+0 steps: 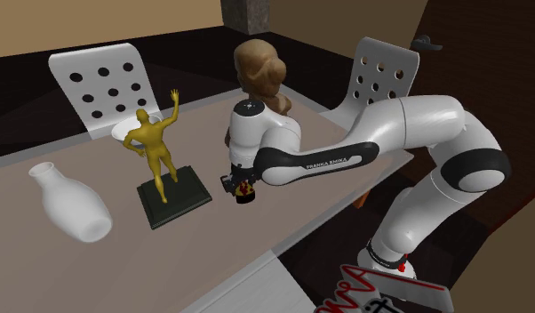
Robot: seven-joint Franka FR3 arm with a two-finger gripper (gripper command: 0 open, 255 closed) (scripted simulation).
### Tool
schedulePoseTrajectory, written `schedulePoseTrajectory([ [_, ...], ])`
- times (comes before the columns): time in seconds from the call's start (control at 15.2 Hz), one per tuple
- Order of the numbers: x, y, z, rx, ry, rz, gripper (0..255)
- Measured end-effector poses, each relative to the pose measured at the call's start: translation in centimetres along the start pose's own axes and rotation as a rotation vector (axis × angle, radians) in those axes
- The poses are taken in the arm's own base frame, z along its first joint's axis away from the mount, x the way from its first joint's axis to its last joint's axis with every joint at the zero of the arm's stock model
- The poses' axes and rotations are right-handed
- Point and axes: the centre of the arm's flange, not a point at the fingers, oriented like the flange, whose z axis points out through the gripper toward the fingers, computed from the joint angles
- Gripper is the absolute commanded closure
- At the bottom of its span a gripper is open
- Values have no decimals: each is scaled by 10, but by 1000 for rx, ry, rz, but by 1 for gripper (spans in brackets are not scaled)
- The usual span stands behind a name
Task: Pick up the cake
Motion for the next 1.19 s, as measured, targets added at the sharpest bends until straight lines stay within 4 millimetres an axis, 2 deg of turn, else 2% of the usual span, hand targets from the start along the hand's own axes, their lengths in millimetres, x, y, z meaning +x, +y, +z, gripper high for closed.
schedulePoseTrajectory([
  [0.33, 1, 0, -6, -1, -1, 0, 255],
  [1.19, 13, -4, -72, 0, -1, 0, 255],
])
